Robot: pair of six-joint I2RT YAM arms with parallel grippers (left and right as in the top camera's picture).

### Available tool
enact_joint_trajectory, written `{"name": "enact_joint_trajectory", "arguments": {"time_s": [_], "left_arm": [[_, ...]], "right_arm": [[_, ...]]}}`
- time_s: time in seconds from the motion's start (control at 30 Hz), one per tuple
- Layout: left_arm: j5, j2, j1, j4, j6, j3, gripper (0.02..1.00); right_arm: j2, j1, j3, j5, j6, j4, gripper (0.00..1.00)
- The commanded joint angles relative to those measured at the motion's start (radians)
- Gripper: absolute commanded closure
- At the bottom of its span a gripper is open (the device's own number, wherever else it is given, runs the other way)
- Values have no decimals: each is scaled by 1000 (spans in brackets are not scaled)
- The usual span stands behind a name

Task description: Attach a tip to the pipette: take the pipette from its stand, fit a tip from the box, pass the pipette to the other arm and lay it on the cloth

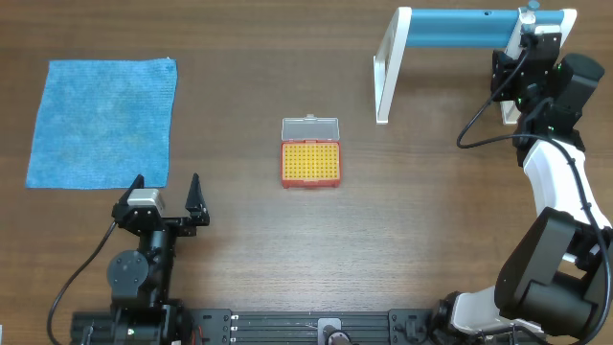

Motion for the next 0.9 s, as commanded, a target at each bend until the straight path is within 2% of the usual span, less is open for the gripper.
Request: {"name": "enact_joint_trajectory", "arguments": {"time_s": [0.03, 0.43, 0.5, 0.57, 0.9], "left_arm": [[-18, -7, -5, -7, 13, -2, 20], [-18, -7, -5, -7, 13, -2, 20], [-18, -7, -5, -7, 13, -2, 20], [-18, -7, -5, -7, 13, -2, 20], [-18, -7, -5, -7, 13, -2, 20]], "right_arm": [[14, 10, 20, -11, 16, 7, 590], [14, 10, 20, -12, 25, 7, 759], [14, 10, 20, -13, 34, 6, 814], [14, 10, 20, -13, 34, 5, 917], [-10, 8, 20, -17, 33, -36, 923]]}}
